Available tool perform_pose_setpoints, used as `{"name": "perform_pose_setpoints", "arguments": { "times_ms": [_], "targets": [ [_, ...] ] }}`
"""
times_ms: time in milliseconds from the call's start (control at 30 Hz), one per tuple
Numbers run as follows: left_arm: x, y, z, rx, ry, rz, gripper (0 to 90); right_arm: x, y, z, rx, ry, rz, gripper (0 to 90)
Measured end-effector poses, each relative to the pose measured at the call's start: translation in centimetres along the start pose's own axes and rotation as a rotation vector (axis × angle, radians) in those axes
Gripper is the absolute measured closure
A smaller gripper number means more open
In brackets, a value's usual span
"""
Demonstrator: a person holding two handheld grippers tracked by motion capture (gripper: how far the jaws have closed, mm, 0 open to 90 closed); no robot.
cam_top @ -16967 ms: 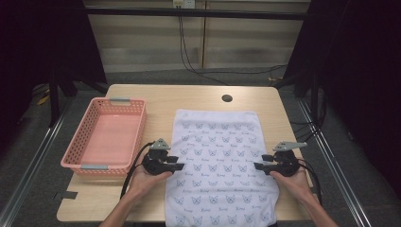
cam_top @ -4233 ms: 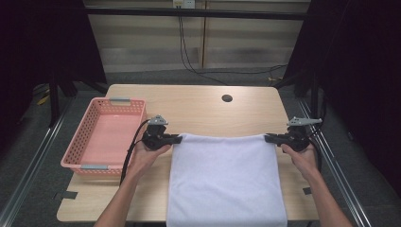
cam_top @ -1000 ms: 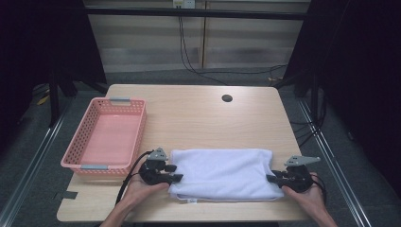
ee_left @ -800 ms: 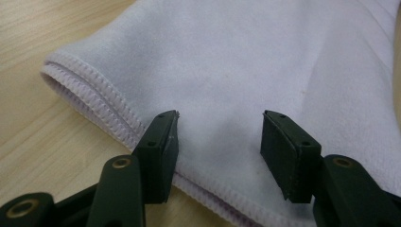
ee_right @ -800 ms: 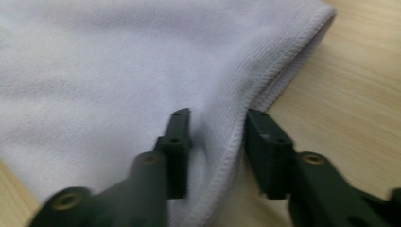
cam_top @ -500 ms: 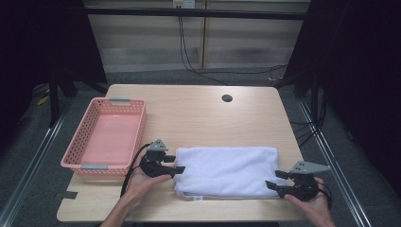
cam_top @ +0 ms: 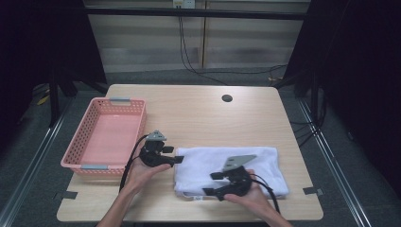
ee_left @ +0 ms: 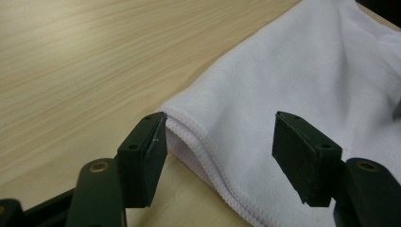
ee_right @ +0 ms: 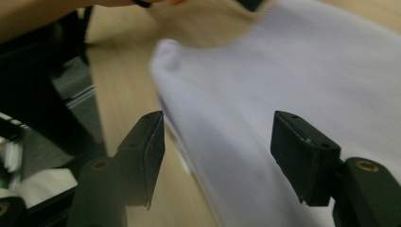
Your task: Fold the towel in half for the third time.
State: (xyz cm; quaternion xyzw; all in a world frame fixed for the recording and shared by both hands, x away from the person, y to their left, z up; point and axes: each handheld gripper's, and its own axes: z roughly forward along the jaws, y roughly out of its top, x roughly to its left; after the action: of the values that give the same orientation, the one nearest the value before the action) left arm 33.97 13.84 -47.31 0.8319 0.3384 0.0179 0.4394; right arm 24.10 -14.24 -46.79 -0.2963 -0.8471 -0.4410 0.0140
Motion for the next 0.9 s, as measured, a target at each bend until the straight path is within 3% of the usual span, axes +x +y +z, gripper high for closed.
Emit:
{"name": "perform_pose_setpoints", "arguments": {
  "times_ms": [67, 167, 267, 433, 600, 700, 900],
  "targets": [
    [-0.1, -0.1, -0.2, 0.011, -0.002, 0.008, 35.2, 0.7, 1.2, 2.5, 0.027, 0.033, -0.032, 35.8],
    [-0.2, -0.3, -0.2, 0.017, -0.006, 0.015, 35.0, 1.0, 2.3, 5.0, 0.05, 0.092, -0.028, 35.5],
    [0.1, -0.5, 0.0, 0.016, -0.004, 0.016, 34.4, 1.2, 2.8, 6.6, 0.071, 0.082, -0.066, 36.3],
    [0.5, -0.6, 0.2, 0.016, 0.018, 0.003, 34.3, 1.4, 2.5, 7.8, 0.105, 0.053, -0.125, 41.2],
    [0.0, -0.4, 0.1, -0.002, -0.005, 0.021, 33.0, 1.6, 2.2, 8.0, 0.13, 0.037, -0.184, 44.6],
    [-0.2, -0.3, 0.4, 0.001, -0.01, 0.024, 32.9, 2.0, 2.0, 8.0, 0.138, 0.014, -0.246, 44.4],
    [0.3, -0.4, 0.4, 0.008, 0.008, 0.003, 32.9, 2.4, 1.5, 8.0, 0.111, -0.05, -0.337, 54.2]
  ]
}}
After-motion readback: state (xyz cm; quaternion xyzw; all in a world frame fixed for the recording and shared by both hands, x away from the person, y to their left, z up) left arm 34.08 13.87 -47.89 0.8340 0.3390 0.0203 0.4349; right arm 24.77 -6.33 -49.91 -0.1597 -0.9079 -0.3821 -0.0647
